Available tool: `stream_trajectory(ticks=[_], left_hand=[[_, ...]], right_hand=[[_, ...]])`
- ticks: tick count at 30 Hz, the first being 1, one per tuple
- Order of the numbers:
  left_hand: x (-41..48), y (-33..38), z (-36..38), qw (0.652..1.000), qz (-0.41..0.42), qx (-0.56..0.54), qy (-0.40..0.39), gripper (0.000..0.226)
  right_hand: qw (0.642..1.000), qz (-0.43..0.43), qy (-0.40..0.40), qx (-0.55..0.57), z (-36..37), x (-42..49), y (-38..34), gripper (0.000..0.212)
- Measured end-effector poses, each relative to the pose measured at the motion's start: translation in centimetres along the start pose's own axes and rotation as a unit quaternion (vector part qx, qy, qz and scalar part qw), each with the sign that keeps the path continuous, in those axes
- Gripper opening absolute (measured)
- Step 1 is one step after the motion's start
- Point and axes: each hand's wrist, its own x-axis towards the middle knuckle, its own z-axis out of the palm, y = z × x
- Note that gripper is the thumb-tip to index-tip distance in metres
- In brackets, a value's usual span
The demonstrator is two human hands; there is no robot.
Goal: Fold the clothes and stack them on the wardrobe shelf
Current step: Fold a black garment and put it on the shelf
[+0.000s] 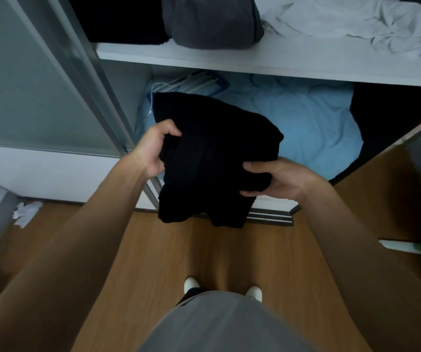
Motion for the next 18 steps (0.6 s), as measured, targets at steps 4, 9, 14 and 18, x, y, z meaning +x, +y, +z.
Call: stream_trajectory(ticks=[4, 9, 14, 18], left_hand=[[0.1, 1.1, -2.4, 0.998, 0.021, 0.043, 0.046, 0.015], [0.0, 1.5, -5.0, 0.997, 0.017, 0.073, 0.014, 0.027], [-1.3, 0.1, -6.9, 0.971, -0.047, 0.063, -0.226, 0.066], [-0.8, 0.3, -3.5, 0.974, 0.000, -0.061, -0.217, 0.077]], right_hand=[[0.999, 0.012, 0.046, 0.003, 1.3, 0.1, -0.9, 0.054], [0.981, -0.053, 0.115, 0.149, 4.5, 1.3, -1.4, 0.055], [0.945, -0.177, 0.202, 0.184, 7.2, 2.0, -3.5, 0.047], [0.930, -0.276, 0.192, 0.151, 9.2, 2.3, -6.2, 0.042]])
